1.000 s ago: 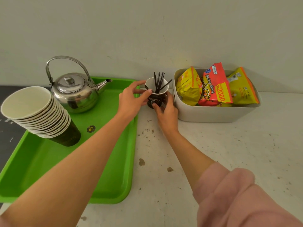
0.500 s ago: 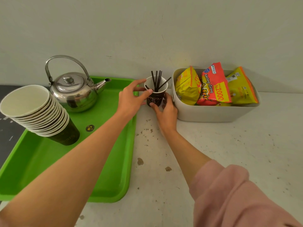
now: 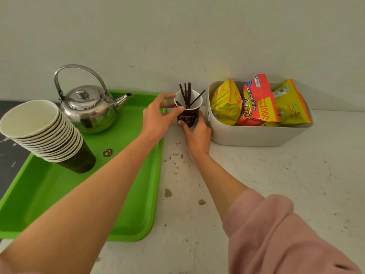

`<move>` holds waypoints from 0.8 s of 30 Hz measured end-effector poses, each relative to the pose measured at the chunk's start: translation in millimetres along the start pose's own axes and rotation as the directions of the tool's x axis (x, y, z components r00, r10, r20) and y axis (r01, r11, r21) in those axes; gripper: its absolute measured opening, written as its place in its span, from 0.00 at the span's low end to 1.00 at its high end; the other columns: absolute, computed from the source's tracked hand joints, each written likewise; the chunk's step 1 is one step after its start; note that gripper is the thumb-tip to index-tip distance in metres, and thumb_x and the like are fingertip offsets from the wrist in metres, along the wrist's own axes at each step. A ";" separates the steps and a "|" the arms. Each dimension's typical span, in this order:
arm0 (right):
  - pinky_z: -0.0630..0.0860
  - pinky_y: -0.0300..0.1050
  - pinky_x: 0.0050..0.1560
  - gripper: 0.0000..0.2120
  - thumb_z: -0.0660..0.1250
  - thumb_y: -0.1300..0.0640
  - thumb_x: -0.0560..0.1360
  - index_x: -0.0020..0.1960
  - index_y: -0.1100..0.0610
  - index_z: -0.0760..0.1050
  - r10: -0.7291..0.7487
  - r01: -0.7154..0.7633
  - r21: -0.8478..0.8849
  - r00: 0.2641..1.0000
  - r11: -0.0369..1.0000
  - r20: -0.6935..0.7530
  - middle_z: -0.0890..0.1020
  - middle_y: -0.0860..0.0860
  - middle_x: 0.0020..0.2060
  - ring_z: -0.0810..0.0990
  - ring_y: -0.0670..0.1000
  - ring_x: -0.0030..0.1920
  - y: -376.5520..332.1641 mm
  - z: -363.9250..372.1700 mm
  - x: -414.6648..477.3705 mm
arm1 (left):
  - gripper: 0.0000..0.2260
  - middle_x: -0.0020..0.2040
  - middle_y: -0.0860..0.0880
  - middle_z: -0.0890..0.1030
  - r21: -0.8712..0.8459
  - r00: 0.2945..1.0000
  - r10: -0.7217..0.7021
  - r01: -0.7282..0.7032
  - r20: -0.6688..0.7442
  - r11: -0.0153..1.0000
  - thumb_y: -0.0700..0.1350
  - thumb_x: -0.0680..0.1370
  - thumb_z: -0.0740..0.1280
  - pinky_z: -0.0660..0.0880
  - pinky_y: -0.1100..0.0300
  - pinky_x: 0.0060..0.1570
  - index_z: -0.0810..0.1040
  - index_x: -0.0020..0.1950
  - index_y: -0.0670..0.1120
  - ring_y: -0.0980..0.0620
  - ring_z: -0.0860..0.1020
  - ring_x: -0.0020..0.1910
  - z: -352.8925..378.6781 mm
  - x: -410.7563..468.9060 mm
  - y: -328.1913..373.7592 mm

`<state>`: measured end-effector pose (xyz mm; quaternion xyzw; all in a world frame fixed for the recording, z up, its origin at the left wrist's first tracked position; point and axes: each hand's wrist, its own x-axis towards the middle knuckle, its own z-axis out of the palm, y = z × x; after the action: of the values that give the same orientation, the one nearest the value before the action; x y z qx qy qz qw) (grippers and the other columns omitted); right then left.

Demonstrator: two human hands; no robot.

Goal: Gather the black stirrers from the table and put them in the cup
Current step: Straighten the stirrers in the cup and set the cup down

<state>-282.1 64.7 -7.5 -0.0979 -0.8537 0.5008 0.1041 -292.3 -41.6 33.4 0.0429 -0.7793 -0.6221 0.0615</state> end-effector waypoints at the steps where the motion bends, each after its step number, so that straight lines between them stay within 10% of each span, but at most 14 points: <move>1: 0.74 0.49 0.55 0.27 0.71 0.52 0.71 0.65 0.60 0.68 0.002 -0.002 0.007 1.000 1.000 -0.010 0.80 0.59 0.58 0.78 0.60 0.59 -0.1 0.2 -0.6 | 0.19 0.52 0.45 0.81 -0.004 1.000 0.000 0.000 0.002 1.000 0.47 0.70 0.72 0.80 0.66 0.33 0.75 0.60 0.50 0.48 0.80 0.43 0.0 -0.1 0.2; 24: 0.74 0.46 0.49 0.24 0.68 0.49 0.73 0.65 0.57 0.70 0.029 -0.029 -0.003 0.993 1.000 -0.118 0.82 0.57 0.56 0.80 0.59 0.55 1.3 9.8 -4.5 | 0.17 0.51 0.45 0.81 -0.014 1.000 -0.008 0.008 0.006 1.000 0.46 0.71 0.72 0.80 0.65 0.33 0.75 0.59 0.50 0.49 0.78 0.41 0.3 1.6 -1.1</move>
<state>-280.4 55.9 -13.7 -0.1399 -0.8458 0.4936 0.1467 -293.9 -41.9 32.4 0.0439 -0.7751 -0.6277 0.0572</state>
